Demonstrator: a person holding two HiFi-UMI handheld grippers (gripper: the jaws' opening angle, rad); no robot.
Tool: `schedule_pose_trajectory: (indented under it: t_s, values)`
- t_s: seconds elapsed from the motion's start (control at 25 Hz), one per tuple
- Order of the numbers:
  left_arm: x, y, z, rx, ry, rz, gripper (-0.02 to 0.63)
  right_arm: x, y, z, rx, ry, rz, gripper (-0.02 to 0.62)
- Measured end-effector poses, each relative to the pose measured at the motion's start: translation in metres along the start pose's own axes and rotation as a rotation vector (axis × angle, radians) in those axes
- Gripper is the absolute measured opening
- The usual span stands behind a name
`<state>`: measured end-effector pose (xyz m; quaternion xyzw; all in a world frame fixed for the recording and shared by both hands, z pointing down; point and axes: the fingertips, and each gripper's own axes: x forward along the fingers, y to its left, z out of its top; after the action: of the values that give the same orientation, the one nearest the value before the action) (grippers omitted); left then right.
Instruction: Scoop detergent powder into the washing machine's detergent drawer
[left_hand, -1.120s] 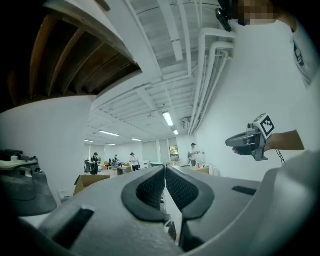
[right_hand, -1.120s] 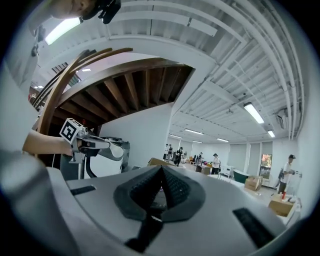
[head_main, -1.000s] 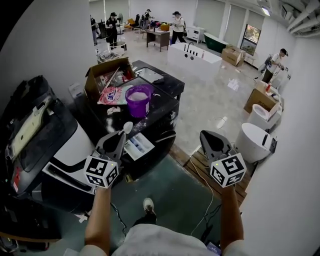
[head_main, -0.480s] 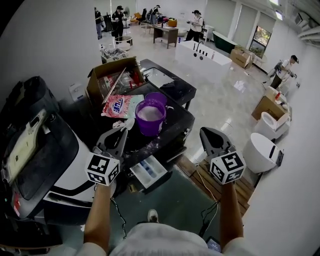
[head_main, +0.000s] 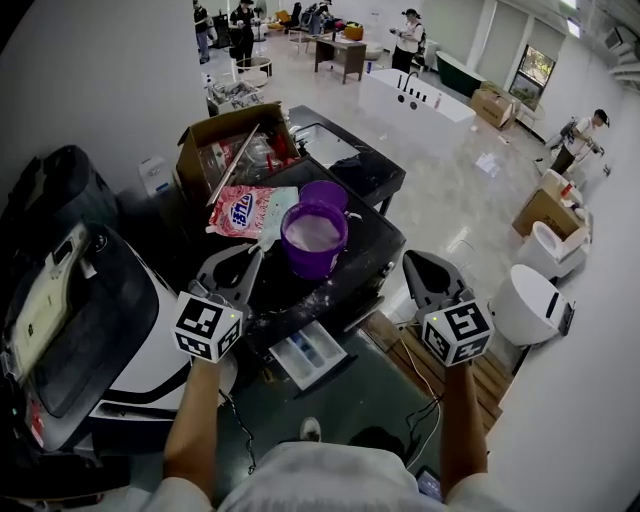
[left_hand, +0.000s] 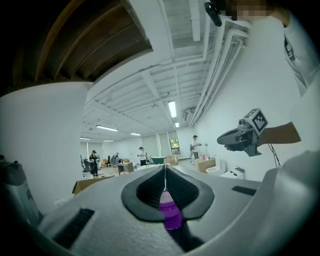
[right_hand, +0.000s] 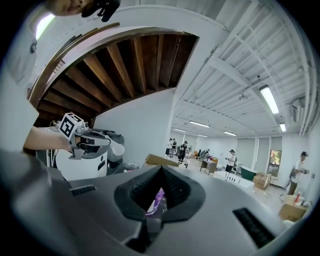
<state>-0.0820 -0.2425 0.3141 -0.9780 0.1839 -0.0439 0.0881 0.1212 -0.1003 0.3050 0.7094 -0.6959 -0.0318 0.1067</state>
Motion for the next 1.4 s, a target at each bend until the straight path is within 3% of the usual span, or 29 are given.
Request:
schedule_pose_trajectory:
  t_s: [0.36, 0.72, 1.08, 1.4]
  values:
    - [0.06, -0.002, -0.008, 0.029, 0.089, -0.123, 0.014, 0.046, -0.022, -0.015, 0.01, 0.001, 0.037, 0.005]
    - [0.141, 0.003, -0.049, 0.005, 0.289, -0.124, 0.014, 0.116, -0.068, -0.04, 0.019, 0.01, 0.16, 0.005]
    - [0.193, 0.005, -0.097, 0.074, 0.539, -0.139, 0.014, 0.174, -0.086, -0.07, 0.071, 0.037, 0.306, 0.005]
    - [0.213, 0.01, -0.125, 0.069, 0.658, -0.142, 0.014, 0.208, -0.088, -0.093, 0.116, 0.069, 0.394, 0.005]
